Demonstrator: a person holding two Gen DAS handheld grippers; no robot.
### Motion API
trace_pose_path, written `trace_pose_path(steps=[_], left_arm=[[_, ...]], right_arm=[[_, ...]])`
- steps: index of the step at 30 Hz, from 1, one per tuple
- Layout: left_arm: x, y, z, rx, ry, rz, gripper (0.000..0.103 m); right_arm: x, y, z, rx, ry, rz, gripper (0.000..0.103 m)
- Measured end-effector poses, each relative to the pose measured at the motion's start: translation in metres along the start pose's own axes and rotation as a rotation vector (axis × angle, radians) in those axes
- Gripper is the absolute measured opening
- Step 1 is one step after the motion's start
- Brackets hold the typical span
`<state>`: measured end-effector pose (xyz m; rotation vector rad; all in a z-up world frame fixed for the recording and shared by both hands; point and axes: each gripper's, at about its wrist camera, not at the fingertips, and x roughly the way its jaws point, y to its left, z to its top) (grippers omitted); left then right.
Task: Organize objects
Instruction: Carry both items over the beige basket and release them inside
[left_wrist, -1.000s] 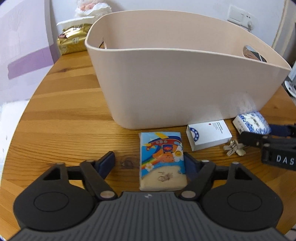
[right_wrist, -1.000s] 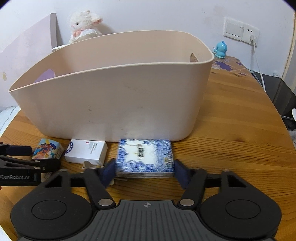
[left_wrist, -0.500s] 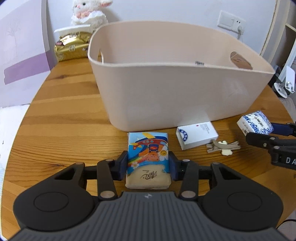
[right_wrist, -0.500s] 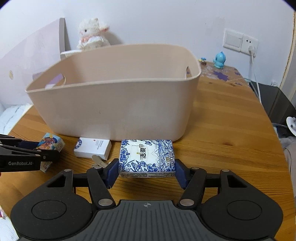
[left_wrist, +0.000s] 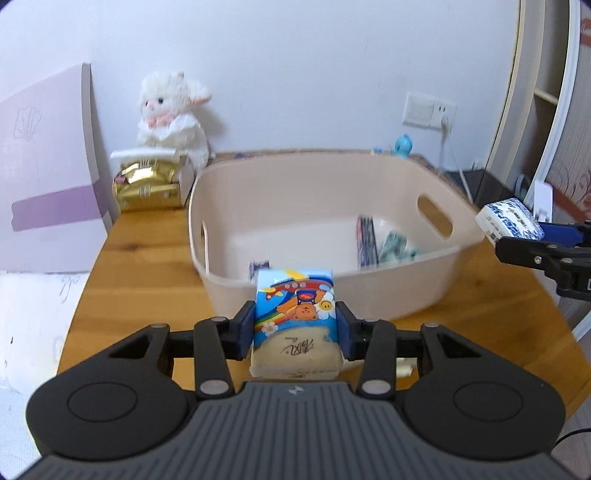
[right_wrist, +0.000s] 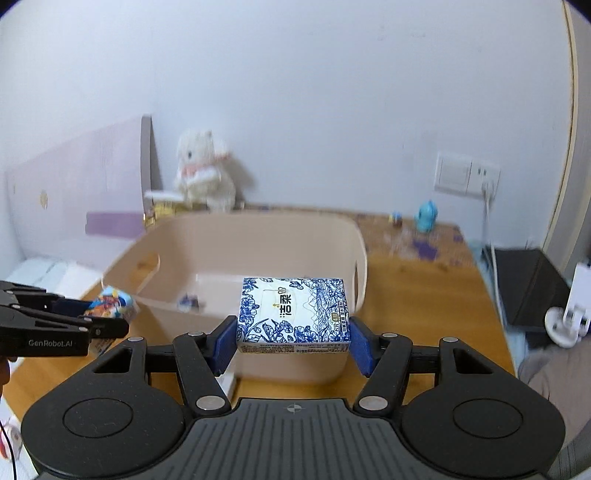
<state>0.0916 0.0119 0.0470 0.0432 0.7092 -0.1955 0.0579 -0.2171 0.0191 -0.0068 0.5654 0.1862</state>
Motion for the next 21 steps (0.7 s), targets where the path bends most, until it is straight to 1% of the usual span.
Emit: trace_pose_path(steps=[2,5,8,13,17,21], left_arm=[[-0.001,-0.001,0.009,0.002,-0.013,0.008,0.046],[-0.006,-0.004,0.021,0.008,-0.038,-0.007,0.046],[-0.007,-0.005,0.029,0.013,-0.043,-0.02,0.046],[-0.007,-0.006,0.044,0.02,-0.071,-0.009,0.046],[0.007,-0.003,0.063,0.02,-0.083,0.028,0.046],[0.04,-0.001,0.079,0.016,-0.05,0.078,0.046]], right_arm=[[0.002,-0.001,0.009,0.002,-0.016,-0.003,0.06],[0.007,0.0,0.021,-0.002,-0.032,-0.004,0.06],[0.012,0.0,0.032,-0.002,-0.04,-0.001,0.059],[0.022,0.002,0.046,-0.004,-0.049,0.005,0.059],[0.033,0.004,0.055,-0.005,-0.045,0.006,0.059],[0.056,0.004,0.059,0.004,-0.012,-0.007,0.059]])
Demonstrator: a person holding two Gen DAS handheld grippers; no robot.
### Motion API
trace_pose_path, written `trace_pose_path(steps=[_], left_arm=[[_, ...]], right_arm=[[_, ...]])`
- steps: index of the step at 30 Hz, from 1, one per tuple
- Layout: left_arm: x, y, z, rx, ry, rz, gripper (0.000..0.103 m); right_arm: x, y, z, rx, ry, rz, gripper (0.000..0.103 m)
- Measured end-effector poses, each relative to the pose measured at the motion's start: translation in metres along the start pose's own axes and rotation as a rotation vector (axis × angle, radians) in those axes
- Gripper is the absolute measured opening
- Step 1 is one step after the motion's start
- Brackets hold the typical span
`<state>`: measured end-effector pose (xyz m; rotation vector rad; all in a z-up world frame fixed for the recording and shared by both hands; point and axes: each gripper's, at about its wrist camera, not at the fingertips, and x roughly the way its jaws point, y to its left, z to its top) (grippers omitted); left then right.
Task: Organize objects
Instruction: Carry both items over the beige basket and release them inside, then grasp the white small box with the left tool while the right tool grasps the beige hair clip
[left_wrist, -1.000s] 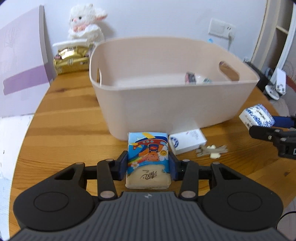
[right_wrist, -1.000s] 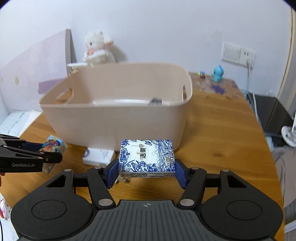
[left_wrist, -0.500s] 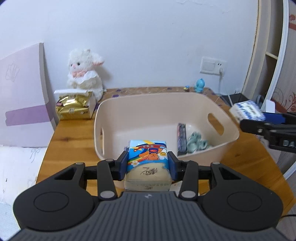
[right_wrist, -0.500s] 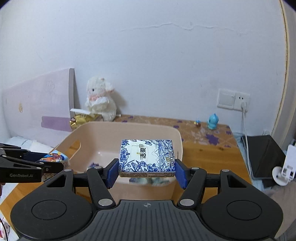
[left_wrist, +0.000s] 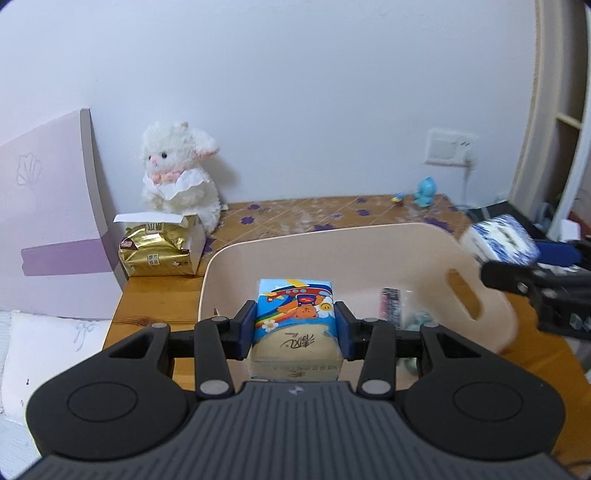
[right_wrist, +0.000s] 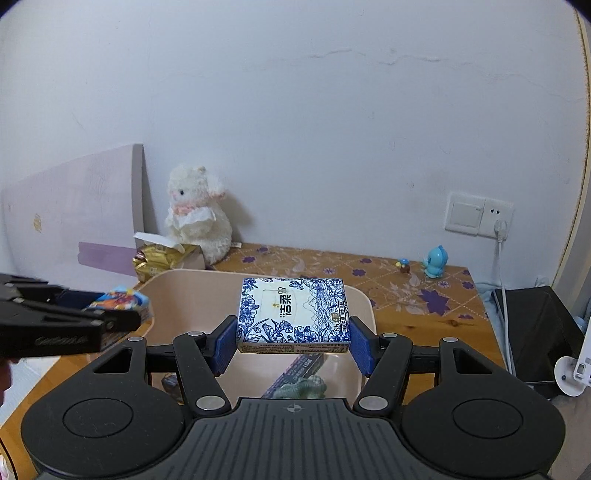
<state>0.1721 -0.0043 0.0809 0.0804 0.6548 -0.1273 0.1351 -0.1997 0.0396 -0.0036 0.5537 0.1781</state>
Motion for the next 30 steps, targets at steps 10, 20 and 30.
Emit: trace_pose_path(steps=[10,20,30], left_arm=[[0.091,-0.007,-0.01,0.012,0.213,0.064,0.046],[0.099,-0.003,-0.02,0.008,0.292,0.049,0.054],[0.041,-0.008,-0.005,0.009,0.124,0.048,0.087]], right_arm=[[0.07,-0.006,-0.019,0.026,0.178,-0.044,0.06],[0.088,0.007,-0.032,-0.041,0.262,-0.058,0.068],[0.03,0.008,-0.016,-0.026,0.129,-0.035,0.095]])
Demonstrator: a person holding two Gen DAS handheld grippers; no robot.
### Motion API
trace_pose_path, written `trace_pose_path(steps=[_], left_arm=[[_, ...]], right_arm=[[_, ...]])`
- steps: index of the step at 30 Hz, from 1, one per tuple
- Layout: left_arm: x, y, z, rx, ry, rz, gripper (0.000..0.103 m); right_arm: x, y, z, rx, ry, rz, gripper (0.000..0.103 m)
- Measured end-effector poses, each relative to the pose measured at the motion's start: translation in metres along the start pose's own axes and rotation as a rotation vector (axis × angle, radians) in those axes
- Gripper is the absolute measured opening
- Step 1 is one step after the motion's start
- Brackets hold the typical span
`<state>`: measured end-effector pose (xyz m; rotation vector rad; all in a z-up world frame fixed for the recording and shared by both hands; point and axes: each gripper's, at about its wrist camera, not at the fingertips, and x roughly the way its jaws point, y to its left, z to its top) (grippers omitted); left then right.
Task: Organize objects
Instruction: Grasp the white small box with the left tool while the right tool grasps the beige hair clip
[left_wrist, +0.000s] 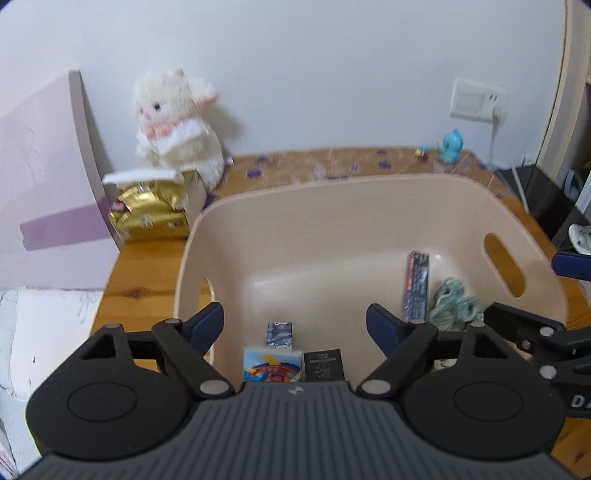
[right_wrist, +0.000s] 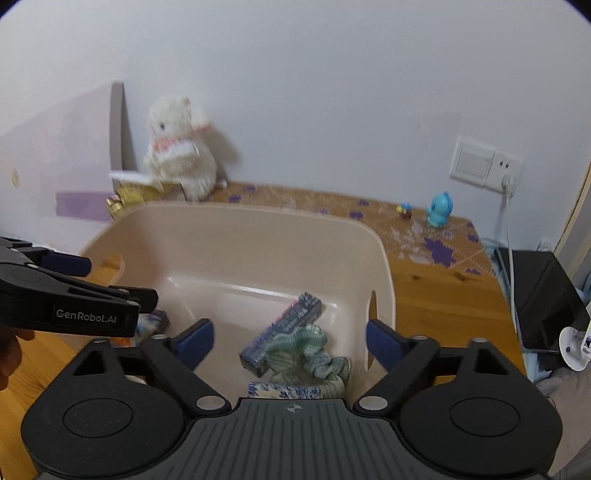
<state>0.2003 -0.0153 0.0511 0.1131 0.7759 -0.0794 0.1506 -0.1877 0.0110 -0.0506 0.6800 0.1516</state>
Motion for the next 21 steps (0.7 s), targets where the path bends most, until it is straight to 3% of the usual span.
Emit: trace_pose_path(steps=[4,8,14,21], left_arm=[[-0.026,0.001,-0.008,0.017,-0.056,0.028,0.09],[-0.041,0.006,-0.025,0.004,-0.062,0.021,0.09],[-0.054,0.013,-0.061,-0.023,-0.071,0.024,0.09],[-0.044,0.012,-0.097,-0.024,-0.022,0.023,0.09]], right_arm=[[-0.03,0.001,-0.004,0.003,-0.062,0.003,0.103],[-0.051,0.001,-0.019,0.016,-0.08,0.016,0.103],[-0.053,0.007,-0.053,-0.01,-0.009,0.025,0.103],[-0.02,0.012,-0.095,-0.011,0.118,0.029,0.103]])
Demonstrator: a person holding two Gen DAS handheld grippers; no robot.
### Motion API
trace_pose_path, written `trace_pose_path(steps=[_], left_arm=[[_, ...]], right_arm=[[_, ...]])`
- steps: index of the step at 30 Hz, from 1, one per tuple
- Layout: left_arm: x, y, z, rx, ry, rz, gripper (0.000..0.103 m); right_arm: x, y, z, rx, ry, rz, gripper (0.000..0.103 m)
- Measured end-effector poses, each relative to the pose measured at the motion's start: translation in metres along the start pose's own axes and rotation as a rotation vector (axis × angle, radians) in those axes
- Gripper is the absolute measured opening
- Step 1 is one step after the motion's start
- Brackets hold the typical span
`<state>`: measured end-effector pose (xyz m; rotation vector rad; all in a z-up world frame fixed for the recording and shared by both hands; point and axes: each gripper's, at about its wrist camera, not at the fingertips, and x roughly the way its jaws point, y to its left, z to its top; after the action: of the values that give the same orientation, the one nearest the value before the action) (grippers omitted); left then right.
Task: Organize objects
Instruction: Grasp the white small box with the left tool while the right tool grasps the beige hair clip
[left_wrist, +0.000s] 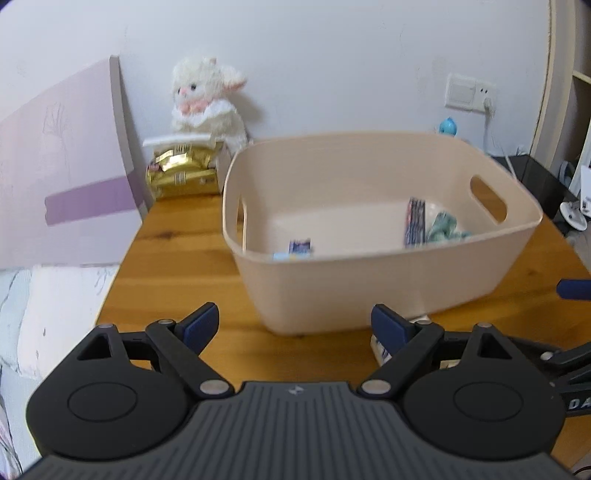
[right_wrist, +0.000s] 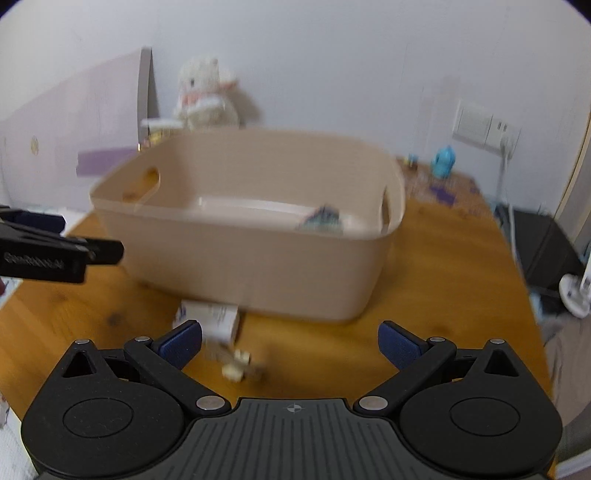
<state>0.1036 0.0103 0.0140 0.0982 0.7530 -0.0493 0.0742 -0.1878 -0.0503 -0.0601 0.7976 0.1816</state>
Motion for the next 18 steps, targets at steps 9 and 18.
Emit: trace_pose_path(steps=[9,18], left_arm=[[0.031,0.013,-0.03,-0.046,0.073,0.051,0.09],[0.047,0.02,-0.037,-0.077,0.103,0.055,0.09]], right_arm=[[0.04,0.014,-0.019,0.068,0.057,0.015,0.103],[0.058,0.03,-0.024,0.046,0.012,-0.071,0.102]])
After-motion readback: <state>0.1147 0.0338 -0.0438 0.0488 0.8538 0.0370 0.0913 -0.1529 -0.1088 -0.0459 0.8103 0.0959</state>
